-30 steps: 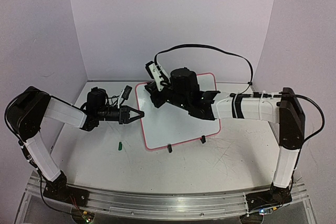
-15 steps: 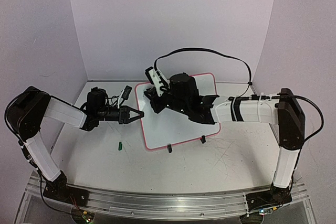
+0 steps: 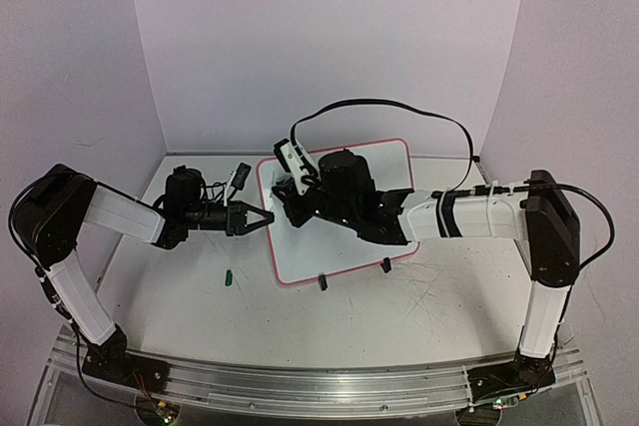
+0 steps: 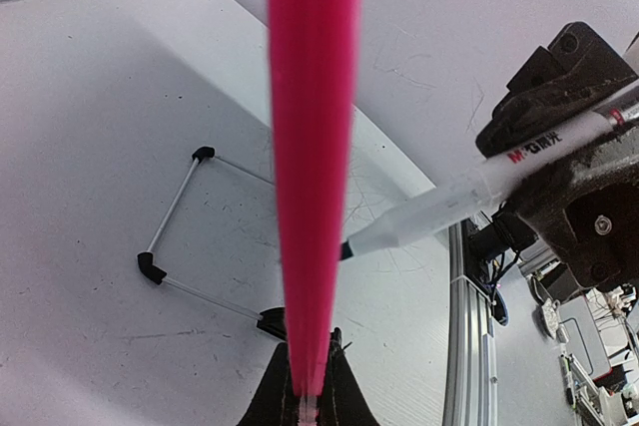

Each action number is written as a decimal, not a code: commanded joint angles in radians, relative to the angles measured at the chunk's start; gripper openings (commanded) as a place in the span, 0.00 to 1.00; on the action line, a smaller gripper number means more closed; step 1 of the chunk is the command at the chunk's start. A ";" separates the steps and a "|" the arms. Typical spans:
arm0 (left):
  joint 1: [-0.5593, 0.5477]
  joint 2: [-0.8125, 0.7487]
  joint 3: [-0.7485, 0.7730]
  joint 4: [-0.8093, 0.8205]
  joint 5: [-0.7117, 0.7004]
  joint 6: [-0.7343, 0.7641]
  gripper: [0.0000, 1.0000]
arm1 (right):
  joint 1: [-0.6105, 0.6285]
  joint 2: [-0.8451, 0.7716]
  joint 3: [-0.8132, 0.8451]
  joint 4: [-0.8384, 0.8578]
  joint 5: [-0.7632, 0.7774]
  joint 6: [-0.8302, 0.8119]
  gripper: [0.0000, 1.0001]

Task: Write a sentence on the whiteboard

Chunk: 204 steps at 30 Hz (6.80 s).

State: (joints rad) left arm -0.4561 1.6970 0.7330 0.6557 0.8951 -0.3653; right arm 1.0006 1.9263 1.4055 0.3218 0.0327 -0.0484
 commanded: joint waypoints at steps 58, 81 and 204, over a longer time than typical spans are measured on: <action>0.008 0.003 0.044 0.012 0.018 0.012 0.00 | -0.066 -0.108 -0.096 0.147 0.076 0.090 0.00; 0.008 0.002 0.048 0.012 0.020 0.012 0.00 | -0.063 -0.062 -0.054 0.103 0.067 0.088 0.00; 0.010 0.008 0.052 0.003 0.026 0.013 0.00 | -0.097 -0.144 -0.142 0.178 0.093 0.083 0.00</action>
State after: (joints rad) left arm -0.4511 1.7035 0.7517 0.6449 0.9154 -0.3637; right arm 0.8993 1.7700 1.2146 0.4764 0.0994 0.0483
